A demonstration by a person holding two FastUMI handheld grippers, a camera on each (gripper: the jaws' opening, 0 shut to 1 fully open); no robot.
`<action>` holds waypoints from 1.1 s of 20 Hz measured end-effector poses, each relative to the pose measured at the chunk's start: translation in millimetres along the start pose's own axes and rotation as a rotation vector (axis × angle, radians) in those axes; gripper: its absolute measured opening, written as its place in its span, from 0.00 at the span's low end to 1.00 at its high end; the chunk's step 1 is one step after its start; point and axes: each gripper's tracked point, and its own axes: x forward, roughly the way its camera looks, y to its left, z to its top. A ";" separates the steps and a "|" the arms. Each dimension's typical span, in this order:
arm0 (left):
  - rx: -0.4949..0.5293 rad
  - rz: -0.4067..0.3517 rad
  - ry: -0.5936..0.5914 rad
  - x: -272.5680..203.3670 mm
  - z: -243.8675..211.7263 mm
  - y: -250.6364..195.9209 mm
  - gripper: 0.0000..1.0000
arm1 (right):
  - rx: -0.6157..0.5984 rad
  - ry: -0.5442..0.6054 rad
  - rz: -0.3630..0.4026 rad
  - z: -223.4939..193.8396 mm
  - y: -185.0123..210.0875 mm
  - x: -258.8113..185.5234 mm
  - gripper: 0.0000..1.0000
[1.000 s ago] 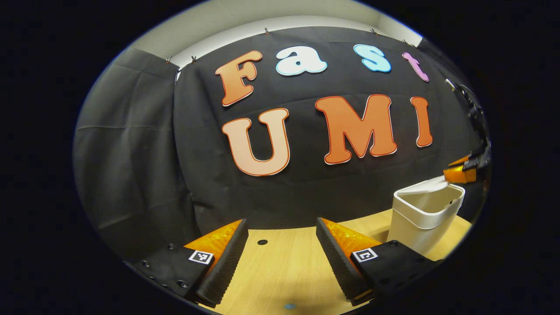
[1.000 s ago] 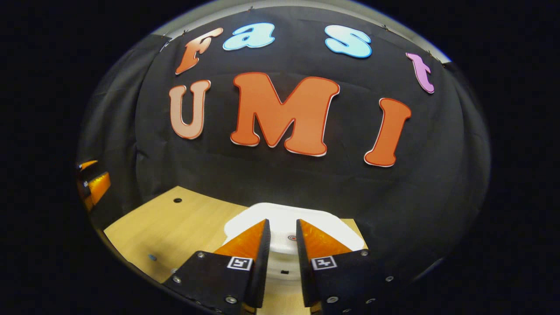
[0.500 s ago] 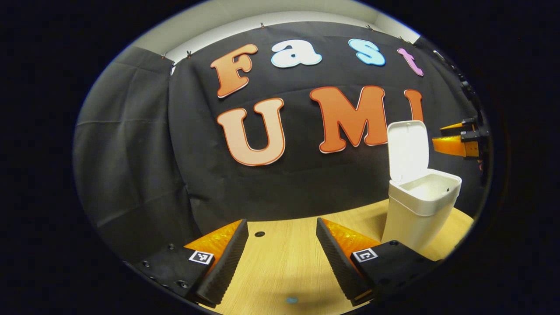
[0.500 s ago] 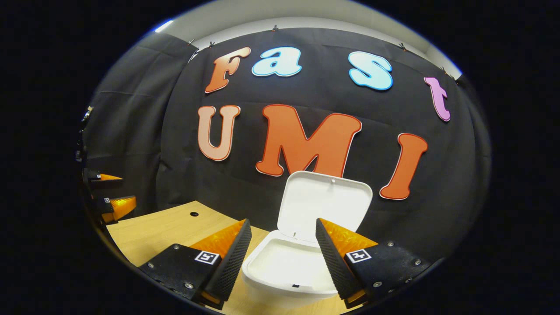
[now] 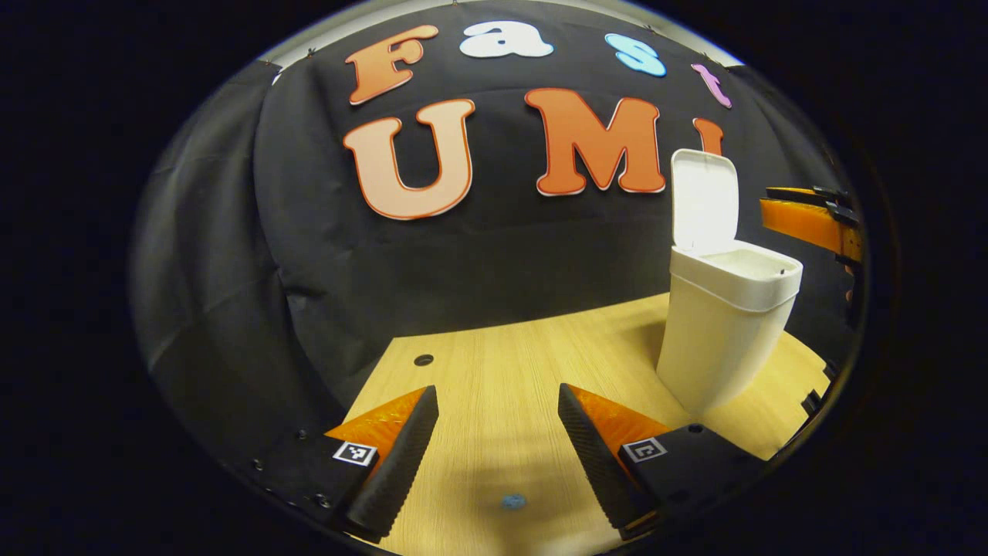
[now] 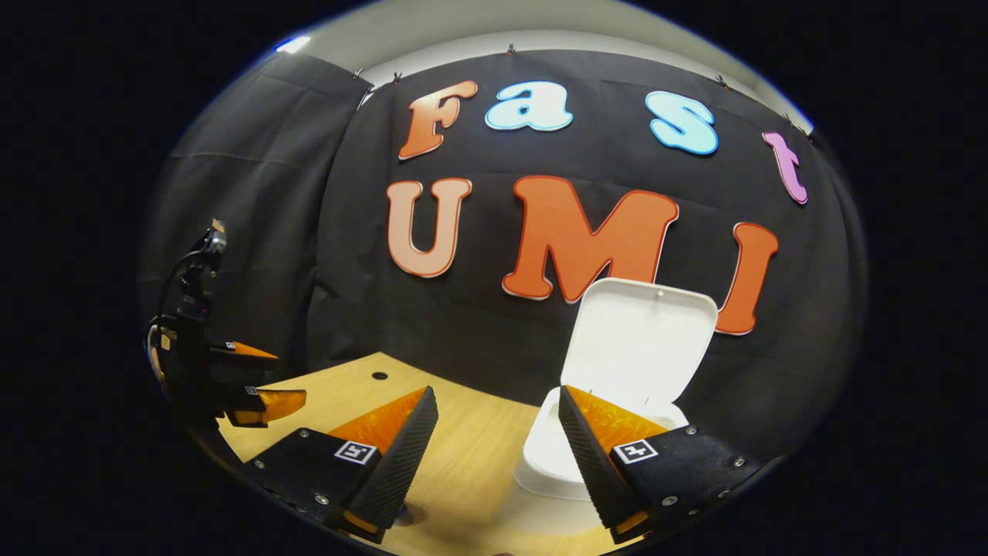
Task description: Press the lid of the desktop garbage bin to open it, pick up the crumpled paper on the desktop and throw it into the bin, then pick up the pop can on the desktop and drop it into the bin, and finally close the garbage bin lid.
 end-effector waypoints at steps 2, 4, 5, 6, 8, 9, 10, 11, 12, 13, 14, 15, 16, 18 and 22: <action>0.003 -0.034 0.037 6.4 -17.2 -3.2 0.99 | 0.006 0.053 0.016 -20.4 20.6 -2.9 0.96; 0.002 -0.075 0.070 12.9 -30.5 -6.7 1.00 | 0.024 0.098 0.030 -39.7 38.1 -4.4 0.96; 0.000 -0.097 0.082 16.3 -38.4 -10.9 1.00 | 0.035 0.123 0.039 -50.9 47.2 -6.0 0.96; -0.002 -0.116 0.101 18.5 -45.5 -14.4 0.94 | 0.044 0.151 0.042 -62.5 53.8 -7.1 0.97; -0.016 -0.148 0.143 20.2 -61.2 -19.4 1.00 | 0.058 0.205 0.054 -84.7 68.4 -9.1 0.98; -0.026 -0.161 0.162 21.1 -69.1 -20.8 1.00 | 0.056 0.222 0.059 -92.1 74.0 -10.2 0.98; -0.031 -0.173 0.183 21.6 -76.6 -21.5 1.00 | 0.050 0.240 0.060 -99.6 78.6 -11.1 0.98; -0.035 -0.181 0.200 23.8 -82.7 -22.0 1.00 | 0.047 0.259 0.065 -109.3 83.2 -12.3 0.98; -0.034 -0.190 0.219 25.2 -89.2 -23.3 1.00 | 0.044 0.281 0.068 -119.4 88.0 -13.6 0.98; -0.023 -0.190 0.238 25.4 -97.1 -23.0 1.00 | 0.043 0.311 0.071 -131.4 91.7 -13.6 0.98; -0.010 -0.192 0.249 27.2 -104.0 -22.9 1.00 | 0.050 0.335 0.080 -141.7 96.2 -14.3 0.98; -0.001 -0.195 0.263 27.4 -112.3 -24.3 1.00 | 0.056 0.352 0.090 -149.2 101.3 -15.8 0.99; 0.003 -0.198 0.282 27.7 -120.0 -25.3 1.00 | 0.055 0.364 0.096 -155.6 104.6 -15.4 0.99; 0.010 -0.212 0.311 28.5 -132.2 -29.6 1.00 | 0.043 0.387 0.094 -167.7 110.2 -13.1 0.99; 0.012 -0.219 0.361 29.1 -155.7 -29.2 1.00 | 0.038 0.449 0.101 -200.9 116.9 -8.0 0.99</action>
